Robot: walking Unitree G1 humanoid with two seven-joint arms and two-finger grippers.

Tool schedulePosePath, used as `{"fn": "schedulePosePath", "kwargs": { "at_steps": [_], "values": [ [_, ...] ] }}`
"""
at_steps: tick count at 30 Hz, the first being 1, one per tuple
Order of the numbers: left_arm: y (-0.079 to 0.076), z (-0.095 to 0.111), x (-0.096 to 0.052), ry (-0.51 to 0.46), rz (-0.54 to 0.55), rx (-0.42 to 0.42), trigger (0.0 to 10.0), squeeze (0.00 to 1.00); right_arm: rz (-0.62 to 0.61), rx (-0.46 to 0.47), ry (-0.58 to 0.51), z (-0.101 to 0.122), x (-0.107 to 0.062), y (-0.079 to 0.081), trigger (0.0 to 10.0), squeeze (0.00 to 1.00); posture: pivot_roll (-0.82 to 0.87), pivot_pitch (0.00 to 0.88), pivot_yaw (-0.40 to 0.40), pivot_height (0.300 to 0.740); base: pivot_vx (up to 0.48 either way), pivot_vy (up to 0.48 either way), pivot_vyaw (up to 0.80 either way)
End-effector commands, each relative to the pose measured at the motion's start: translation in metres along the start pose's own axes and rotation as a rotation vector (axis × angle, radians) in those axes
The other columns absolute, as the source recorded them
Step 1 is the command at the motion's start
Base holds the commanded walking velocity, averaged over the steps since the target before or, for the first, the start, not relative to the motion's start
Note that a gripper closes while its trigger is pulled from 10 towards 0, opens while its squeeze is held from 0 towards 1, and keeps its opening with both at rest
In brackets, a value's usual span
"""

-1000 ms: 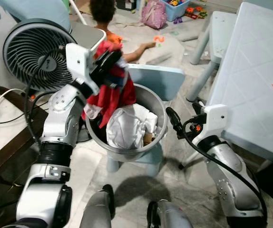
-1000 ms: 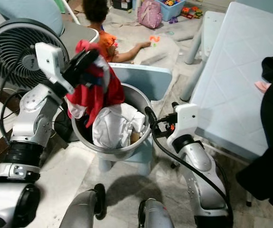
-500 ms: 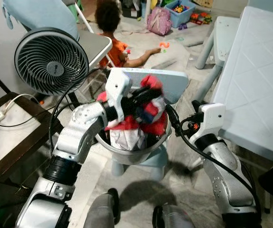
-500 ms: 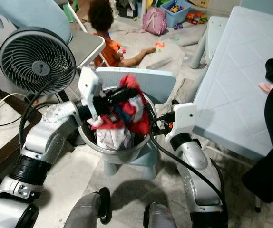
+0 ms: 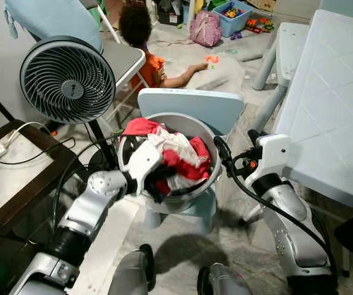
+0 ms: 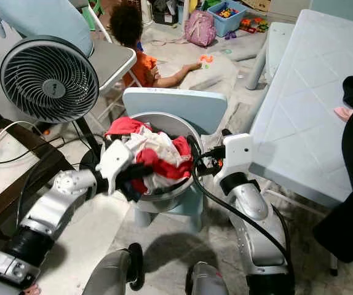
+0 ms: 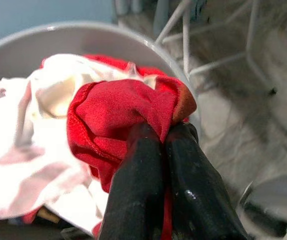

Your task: Hang hanger

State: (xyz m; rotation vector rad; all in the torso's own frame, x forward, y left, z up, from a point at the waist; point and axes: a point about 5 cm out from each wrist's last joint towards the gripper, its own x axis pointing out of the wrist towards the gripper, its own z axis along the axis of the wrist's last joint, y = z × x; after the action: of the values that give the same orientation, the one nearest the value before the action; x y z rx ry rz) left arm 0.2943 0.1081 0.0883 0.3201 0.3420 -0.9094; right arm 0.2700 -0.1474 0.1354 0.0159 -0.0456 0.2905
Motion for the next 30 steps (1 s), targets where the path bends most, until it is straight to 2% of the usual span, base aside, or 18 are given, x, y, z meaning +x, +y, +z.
{"fn": "schedulePosePath", "kwargs": {
  "at_steps": [1, 2, 3, 7, 11, 14, 15, 17, 18, 19, 21, 22, 23, 24, 25, 28, 29, 30],
  "values": [
    [0.002, -0.002, -0.002, 0.008, 0.025, 0.031, 10.0, 0.0, 0.012, -0.006, 0.003, -0.001, 0.0, 0.001, 10.0, 0.0, -0.02, 0.133, -0.006, 0.74, 0.0, 0.0, 0.0],
    [0.003, -0.002, -0.003, 0.004, 0.036, 0.031, 10.0, 0.0, 0.013, -0.008, 0.004, -0.001, 0.0, 0.001, 10.0, 0.0, -0.02, 0.133, -0.006, 0.74, 0.0, 0.0, 0.0],
    [0.01, -0.001, -0.005, -0.029, 0.1, -0.023, 10.0, 1.0, 0.017, -0.009, 0.004, -0.001, 0.001, 0.001, 10.0, 0.0, -0.02, 0.133, -0.007, 0.74, 0.0, 0.0, 0.0],
    [0.022, -0.006, -0.007, -0.043, 0.231, -0.139, 10.0, 1.0, 0.023, -0.011, 0.006, -0.002, 0.001, 0.002, 10.0, 0.0, -0.01, 0.131, -0.011, 0.74, 0.0, 0.0, 0.0],
    [0.033, -0.023, -0.01, -0.004, 0.395, -0.265, 10.0, 1.0, 0.033, -0.014, 0.006, -0.002, 0.002, 0.005, 10.0, 0.0, -0.02, 0.135, -0.016, 0.74, 0.0, 0.0, 0.0],
    [0.034, -0.027, -0.012, 0.006, 0.424, -0.326, 10.0, 1.0, 0.038, -0.017, 0.005, -0.001, 0.002, 0.005, 10.0, 0.0, -0.02, 0.138, -0.018, 0.74, 0.0, 0.0, 0.0],
    [0.034, -0.028, -0.012, 0.015, 0.423, -0.333, 10.0, 1.0, 0.039, -0.019, 0.007, -0.001, 0.002, 0.005, 10.0, 0.0, -0.02, 0.142, -0.019, 0.74, 0.0, 0.0, 0.0],
    [0.031, -0.025, -0.013, 0.018, 0.371, -0.221, 10.0, 1.0, 0.038, -0.022, 0.009, -0.002, 0.001, 0.004, 10.0, 0.0, -0.02, 0.146, -0.017, 0.74, 0.0, 0.0, 0.0],
    [0.028, -0.022, -0.014, 0.024, 0.337, -0.087, 10.0, 1.0, 0.038, -0.023, 0.01, -0.002, 0.001, 0.004, 10.0, 0.0, -0.02, 0.148, -0.018, 0.74, 0.0, 0.0, 0.0],
    [0.021, -0.021, -0.014, 0.012, 0.293, -0.022, 10.0, 1.0, 0.037, -0.023, 0.011, -0.002, 0.001, 0.003, 10.0, 0.0, -0.02, 0.15, -0.017, 0.74, 0.0, 0.0, 0.0],
    [0.02, -0.019, -0.015, -0.046, 0.312, -0.166, 10.0, 1.0, 0.038, -0.023, 0.012, -0.003, 0.0, 0.005, 10.0, 0.0, -0.02, 0.154, -0.016, 0.74, 0.0, 0.0, 0.0],
    [0.02, -0.019, -0.015, -0.046, 0.312, -0.166, 10.0, 1.0, 0.038, -0.023, 0.012, -0.003, 0.0, 0.005, 10.0, 0.0, -0.02, 0.154, -0.016, 0.74, 0.0, 0.0, 0.0],
    [0.027, -0.021, -0.02, -0.038, 0.387, -0.15, 10.0, 1.0, 0.039, -0.021, 0.014, -0.003, -0.001, 0.006, 10.0, 0.0, -0.02, 0.159, -0.016, 0.74, 0.0, 0.0, 0.0],
    [0.036, -0.022, -0.026, -0.051, 0.464, -0.174, 10.0, 1.0, 0.04, -0.02, 0.014, -0.003, -0.002, 0.007, 10.0, 0.0, -0.02, 0.163, -0.016, 0.74, 0.0, 0.0, 0.0],
    [0.039, -0.022, -0.028, -0.058, 0.493, -0.192, 10.0, 1.0, 0.041, -0.02, 0.014, -0.003, -0.002, 0.007, 10.0, 0.0, -0.02, 0.163, -0.016, 0.74, 0.0, 0.0, 0.0],
    [0.058, -0.032, -0.04, -0.04, 0.677, -0.284, 10.0, 1.0, 0.041, -0.02, 0.019, -0.004, -0.003, 0.007, 10.0, 0.0, -0.02, 0.168, -0.02, 0.74, 0.0, 0.0, 0.0],
    [0.069, -0.042, -0.05, -0.013, 0.797, -0.354, 10.0, 1.0, 0.039, -0.022, 0.022, -0.004, -0.003, 0.006, 10.0, 0.0, -0.02, 0.172, -0.024, 0.74, 0.0, 0.0, 0.0],
    [0.072, -0.046, -0.053, -0.008, 0.824, -0.382, 10.0, 1.0, 0.039, -0.023, 0.022, -0.004, -0.003, 0.006, 10.0, 0.0, -0.02, 0.172, -0.024, 0.74, 0.0, 0.0, 0.0]
  ]
}}
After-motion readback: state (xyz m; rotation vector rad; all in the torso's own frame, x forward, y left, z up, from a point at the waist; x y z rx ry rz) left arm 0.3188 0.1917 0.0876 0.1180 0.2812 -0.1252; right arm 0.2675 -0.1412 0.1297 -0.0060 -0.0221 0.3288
